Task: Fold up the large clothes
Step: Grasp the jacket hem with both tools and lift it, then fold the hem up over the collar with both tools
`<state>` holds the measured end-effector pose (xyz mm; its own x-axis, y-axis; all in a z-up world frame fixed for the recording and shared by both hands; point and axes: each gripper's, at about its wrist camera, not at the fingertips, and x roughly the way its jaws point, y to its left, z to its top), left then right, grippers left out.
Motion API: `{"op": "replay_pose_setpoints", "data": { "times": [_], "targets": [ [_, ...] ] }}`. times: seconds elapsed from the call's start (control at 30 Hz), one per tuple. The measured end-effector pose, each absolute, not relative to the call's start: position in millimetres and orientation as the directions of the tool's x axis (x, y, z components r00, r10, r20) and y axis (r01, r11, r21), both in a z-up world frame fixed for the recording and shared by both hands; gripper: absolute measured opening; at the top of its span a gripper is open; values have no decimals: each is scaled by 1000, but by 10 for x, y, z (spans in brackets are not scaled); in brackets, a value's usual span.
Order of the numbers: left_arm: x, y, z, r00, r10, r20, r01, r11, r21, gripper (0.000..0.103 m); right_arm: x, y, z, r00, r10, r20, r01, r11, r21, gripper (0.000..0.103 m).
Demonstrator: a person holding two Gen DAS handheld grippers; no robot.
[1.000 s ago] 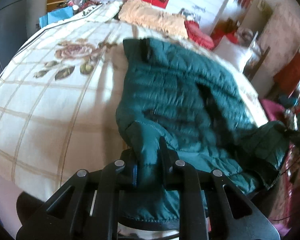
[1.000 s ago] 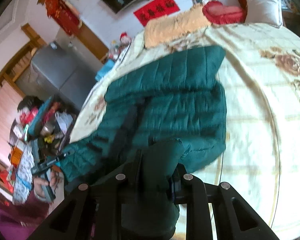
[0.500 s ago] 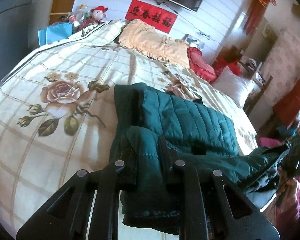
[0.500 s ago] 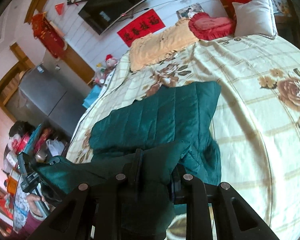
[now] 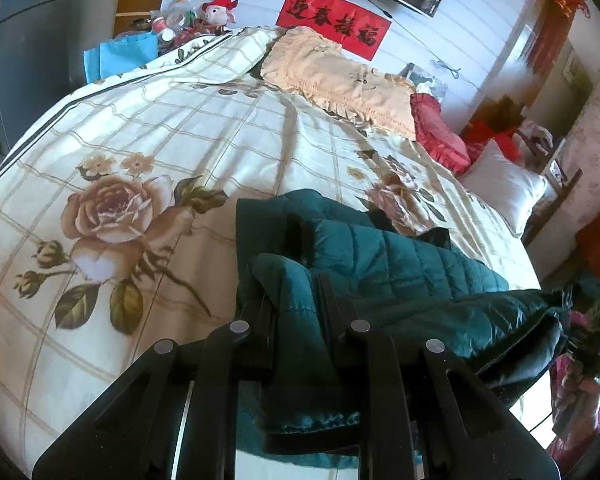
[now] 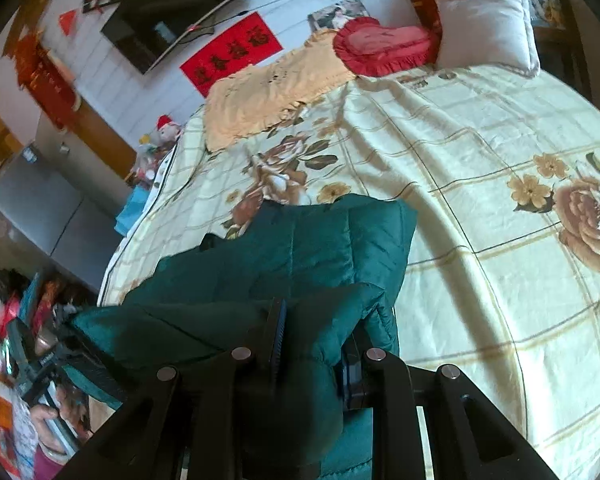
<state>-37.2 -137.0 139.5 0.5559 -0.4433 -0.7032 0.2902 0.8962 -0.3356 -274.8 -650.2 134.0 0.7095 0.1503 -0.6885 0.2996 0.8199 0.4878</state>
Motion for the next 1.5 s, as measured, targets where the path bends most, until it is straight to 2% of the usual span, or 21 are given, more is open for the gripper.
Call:
{"op": "replay_pose_setpoints", "data": {
  "times": [0.33, 0.67, 0.7, 0.73, 0.83, 0.97, 1.03, 1.13, 1.17, 1.2, 1.23, 1.3, 1.4, 1.5],
  "targets": [
    [109, -1569, 1187, 533, -415, -737, 250, 910, -332, 16, -2214, -6673, 1183, 684, 112, -721, 357, 811, 464, 20],
    [281, -1554, 952, 481, -450, -752, 195, 892, -408, 18, -1988, -6735, 947, 658, 124, -743, 393, 785, 479, 21],
    [292, -1532, 948, 472, -466, -748, 190, 883, -430, 20, -1987, -6741, 958, 664, 133, -736, 383, 785, 487, 27],
    [304, -1520, 953, 462, -482, -745, 192, 874, -446, 22, -2001, -6746, 981, 681, 149, -717, 361, 784, 505, 39],
    [326, -1483, 999, 431, -521, -737, 209, 852, -480, 26, -2093, -6725, 1088, 720, 154, -677, 333, 779, 531, 52],
    [294, -1421, 1122, 406, -556, -725, 235, 830, -506, 34, -2188, -6636, 1262, 744, 120, -657, 319, 800, 508, 55],
    [250, -1399, 1192, 414, -570, -710, 254, 821, -511, 48, -2243, -6582, 1347, 759, 97, -644, 315, 811, 493, 56],
    [228, -1351, 1245, 433, -576, -694, 256, 816, -518, 53, -2252, -6573, 1389, 768, 88, -634, 318, 807, 497, 58],
    [220, -1326, 1274, 449, -565, -693, 247, 823, -511, 57, -2255, -6585, 1395, 769, 83, -634, 325, 803, 499, 58],
    [203, -1289, 1309, 478, -548, -687, 237, 833, -500, 68, -2269, -6602, 1410, 776, 74, -626, 333, 795, 506, 59],
    [178, -1242, 1344, 511, -536, -672, 231, 839, -493, 72, -2290, -6619, 1435, 786, 65, -615, 337, 789, 514, 63],
    [140, -1150, 1411, 561, -516, -648, 223, 847, -482, 73, -2349, -6644, 1505, 809, 25, -588, 347, 787, 511, 70],
    [72, -1130, 1441, 580, -504, -640, 239, 857, -458, 73, -2396, -6598, 1620, 824, -7, -567, 339, 808, 482, 71],
    [-57, -1208, 1431, 613, -482, -626, 269, 872, -408, 73, -2317, -6341, 1648, 811, 25, -584, 272, 869, 414, 71]
  ]
}}
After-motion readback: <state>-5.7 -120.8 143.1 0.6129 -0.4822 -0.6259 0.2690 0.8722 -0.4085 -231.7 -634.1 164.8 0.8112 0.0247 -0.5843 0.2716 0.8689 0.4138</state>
